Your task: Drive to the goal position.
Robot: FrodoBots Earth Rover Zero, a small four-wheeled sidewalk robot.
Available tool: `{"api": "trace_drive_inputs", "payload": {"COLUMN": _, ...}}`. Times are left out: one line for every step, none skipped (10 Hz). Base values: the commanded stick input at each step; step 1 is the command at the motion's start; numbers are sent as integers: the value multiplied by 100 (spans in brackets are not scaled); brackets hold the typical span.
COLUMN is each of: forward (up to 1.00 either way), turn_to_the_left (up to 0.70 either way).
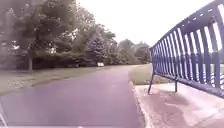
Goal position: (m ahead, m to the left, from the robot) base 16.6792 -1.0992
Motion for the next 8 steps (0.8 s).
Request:
{"api": "trace_drive_inputs", "payload": {"forward": 4, "turn_to_the_left": 0}}
{"api": "trace_drive_inputs", "payload": {"forward": 1, "turn_to_the_left": 0}}
{"api": "trace_drive_inputs", "payload": {"forward": 2, "turn_to_the_left": 0}}
{"api": "trace_drive_inputs", "payload": {"forward": 4, "turn_to_the_left": 0}}
{"api": "trace_drive_inputs", "payload": {"forward": 3, "turn_to_the_left": 0}}
{"api": "trace_drive_inputs", "payload": {"forward": 0, "turn_to_the_left": 0}}
{"api": "trace_drive_inputs", "payload": {"forward": 2, "turn_to_the_left": 0}}
{"api": "trace_drive_inputs", "payload": {"forward": 4, "turn_to_the_left": 0}}
